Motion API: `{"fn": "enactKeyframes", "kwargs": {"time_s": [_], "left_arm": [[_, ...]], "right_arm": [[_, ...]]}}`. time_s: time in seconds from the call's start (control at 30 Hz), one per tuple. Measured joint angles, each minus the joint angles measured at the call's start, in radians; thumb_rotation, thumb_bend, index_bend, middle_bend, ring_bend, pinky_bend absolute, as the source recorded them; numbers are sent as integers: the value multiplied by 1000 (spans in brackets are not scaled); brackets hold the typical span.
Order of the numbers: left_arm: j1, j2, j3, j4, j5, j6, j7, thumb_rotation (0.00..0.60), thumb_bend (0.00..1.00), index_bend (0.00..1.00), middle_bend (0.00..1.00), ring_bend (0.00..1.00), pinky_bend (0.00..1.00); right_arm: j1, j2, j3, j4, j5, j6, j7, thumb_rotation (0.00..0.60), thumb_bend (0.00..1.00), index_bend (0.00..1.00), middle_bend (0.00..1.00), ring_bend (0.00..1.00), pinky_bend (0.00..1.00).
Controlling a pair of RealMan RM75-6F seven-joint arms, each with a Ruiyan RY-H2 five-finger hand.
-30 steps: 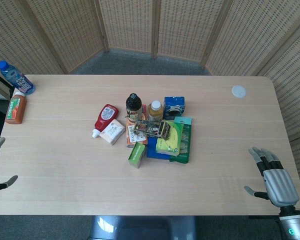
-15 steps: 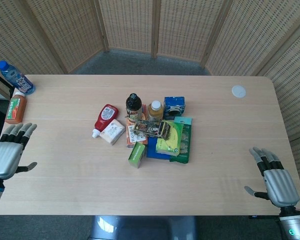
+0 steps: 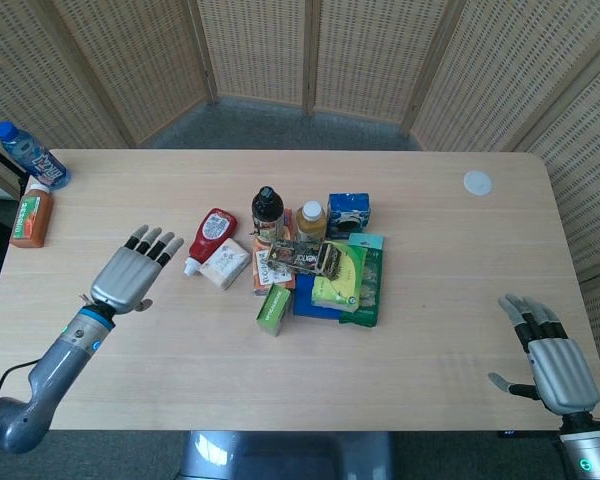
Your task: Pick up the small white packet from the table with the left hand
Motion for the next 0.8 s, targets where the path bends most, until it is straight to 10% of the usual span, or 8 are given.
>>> {"fn": "enactKeyframes", "kwargs": {"time_s": [0.8], "left_arm": [[-313,-428,21,434,-433,-100,237,600,0,0,0,0,0]], "right_arm": [[11,17,5,13,12,-18,68,582,0,0,0,0,0]]}}
